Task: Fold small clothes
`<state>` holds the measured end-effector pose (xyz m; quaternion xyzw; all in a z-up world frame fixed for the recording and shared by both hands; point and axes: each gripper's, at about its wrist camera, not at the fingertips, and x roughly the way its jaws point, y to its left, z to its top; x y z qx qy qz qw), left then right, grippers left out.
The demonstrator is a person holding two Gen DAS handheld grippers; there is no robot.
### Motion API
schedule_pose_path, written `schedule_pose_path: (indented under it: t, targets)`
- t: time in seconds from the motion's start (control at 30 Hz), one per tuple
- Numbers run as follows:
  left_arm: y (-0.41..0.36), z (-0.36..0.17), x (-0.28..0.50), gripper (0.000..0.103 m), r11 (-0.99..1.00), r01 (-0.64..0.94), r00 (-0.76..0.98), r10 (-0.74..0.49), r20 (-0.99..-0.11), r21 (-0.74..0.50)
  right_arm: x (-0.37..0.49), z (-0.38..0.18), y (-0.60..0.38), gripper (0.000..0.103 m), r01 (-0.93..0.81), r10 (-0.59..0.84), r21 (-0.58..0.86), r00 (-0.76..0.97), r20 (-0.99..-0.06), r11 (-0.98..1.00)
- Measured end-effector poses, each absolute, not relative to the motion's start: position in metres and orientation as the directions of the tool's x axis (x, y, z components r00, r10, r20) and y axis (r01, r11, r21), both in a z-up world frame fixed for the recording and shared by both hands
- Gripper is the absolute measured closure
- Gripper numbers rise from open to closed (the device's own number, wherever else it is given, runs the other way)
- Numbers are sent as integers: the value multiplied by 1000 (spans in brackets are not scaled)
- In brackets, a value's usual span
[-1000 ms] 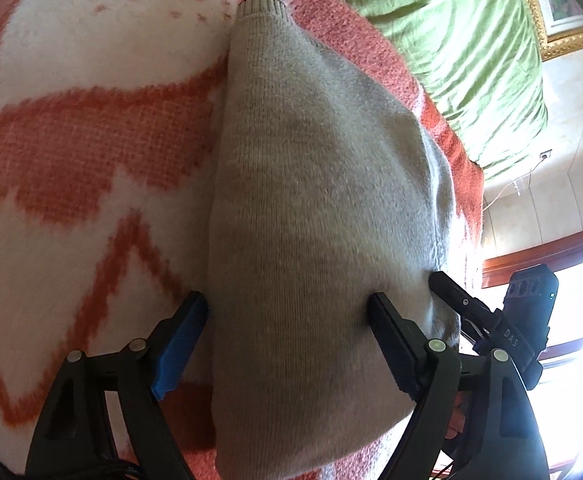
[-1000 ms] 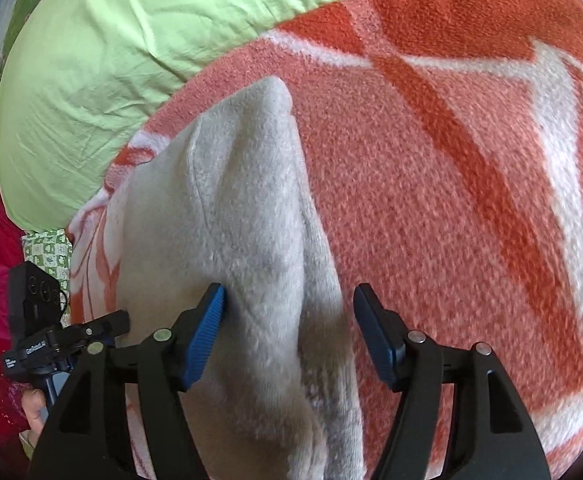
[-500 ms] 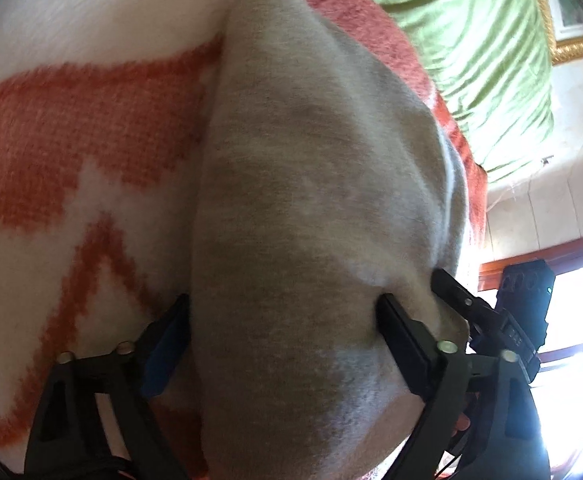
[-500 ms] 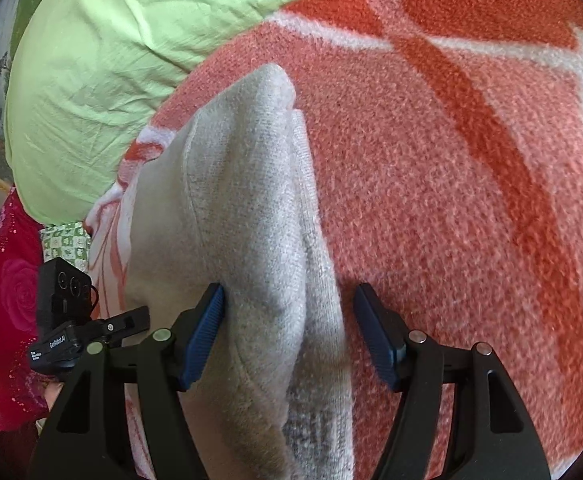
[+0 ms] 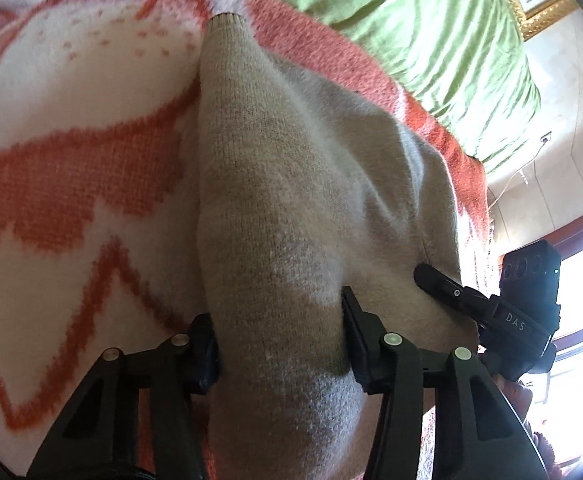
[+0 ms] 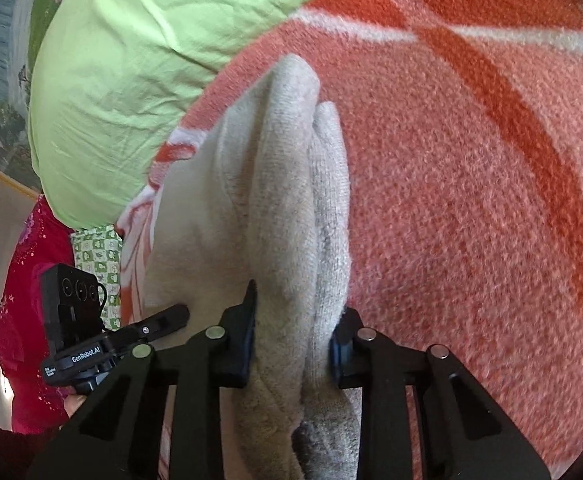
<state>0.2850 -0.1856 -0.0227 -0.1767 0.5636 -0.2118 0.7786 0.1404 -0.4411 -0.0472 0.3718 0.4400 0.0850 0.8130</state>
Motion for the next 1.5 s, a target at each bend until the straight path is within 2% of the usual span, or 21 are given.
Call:
schedule_pose_path:
  t: [0.43,0.87,1.13,1.5]
  targets:
    - [-142,36,255,58,862,127,380,-499,-778,-491,127,-1,-393,76,98,480,692,651,-589,716]
    - [-3,84,195,58,906,12,511,-369,-777,-423,149,17,-271,76,-57,588,703,598,-545,709]
    - [64,80,172,58,901,-89,534,-317,-784,-424,162,15,-206,76,-117,638,697,531,-558,707]
    - [94,49,159,58,897,-149,504,-294,-812,-416,167,-15,-174,76,-103,651,692,460,-604,714]
